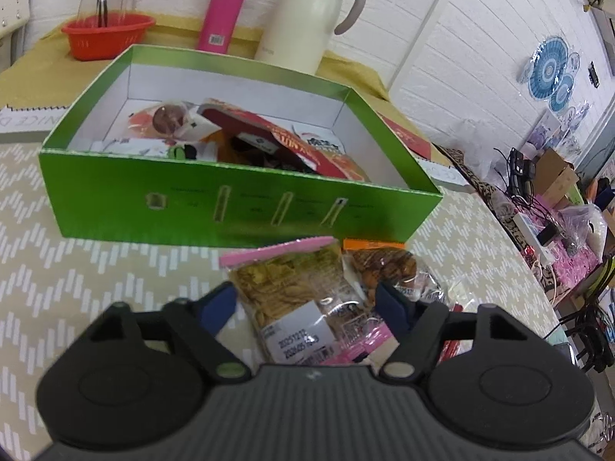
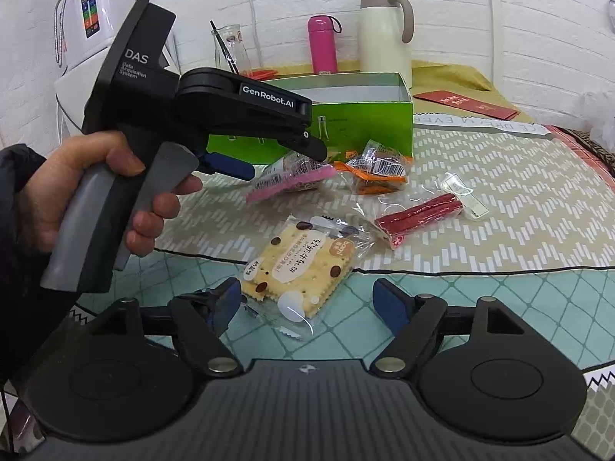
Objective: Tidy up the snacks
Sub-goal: 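Grasp the clear dried-snack bag with the left gripper while the right grasps the cream biscuit packet, then carry both packets into the green box and open both grippers, then withdraw both grippers from the box toward the red sausage sticks, then grasp the red sausage sticks packet with the right gripper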
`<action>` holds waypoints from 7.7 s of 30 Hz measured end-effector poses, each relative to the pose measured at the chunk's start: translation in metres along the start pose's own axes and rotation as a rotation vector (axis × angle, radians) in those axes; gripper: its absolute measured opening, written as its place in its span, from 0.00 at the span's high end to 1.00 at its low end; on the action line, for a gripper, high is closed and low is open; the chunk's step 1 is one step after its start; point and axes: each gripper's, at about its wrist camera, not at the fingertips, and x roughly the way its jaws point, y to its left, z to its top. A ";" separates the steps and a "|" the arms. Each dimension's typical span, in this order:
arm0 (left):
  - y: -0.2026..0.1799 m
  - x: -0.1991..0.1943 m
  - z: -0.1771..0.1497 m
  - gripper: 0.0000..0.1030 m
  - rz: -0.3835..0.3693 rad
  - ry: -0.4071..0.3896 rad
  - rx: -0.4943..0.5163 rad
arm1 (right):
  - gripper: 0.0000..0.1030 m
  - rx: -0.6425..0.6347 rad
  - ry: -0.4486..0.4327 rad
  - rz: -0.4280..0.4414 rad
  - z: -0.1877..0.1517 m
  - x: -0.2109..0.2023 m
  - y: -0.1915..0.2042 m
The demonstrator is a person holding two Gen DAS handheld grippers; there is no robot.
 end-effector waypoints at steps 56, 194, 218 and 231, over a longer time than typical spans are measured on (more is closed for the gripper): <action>0.054 -0.083 -0.062 0.26 -0.032 -0.008 -0.008 | 0.00 -0.191 0.032 0.148 -0.005 0.000 0.029; 0.035 -0.089 0.078 0.00 0.184 -0.316 0.066 | 0.00 -0.152 -0.295 -0.040 0.140 0.049 -0.018; -0.037 -0.077 -0.038 0.00 -0.041 -0.099 0.161 | 0.00 -0.018 -0.122 -0.102 0.025 -0.008 -0.044; -0.020 -0.076 -0.037 0.00 -0.038 -0.085 0.087 | 0.90 -0.123 -0.065 -0.098 0.018 0.015 -0.030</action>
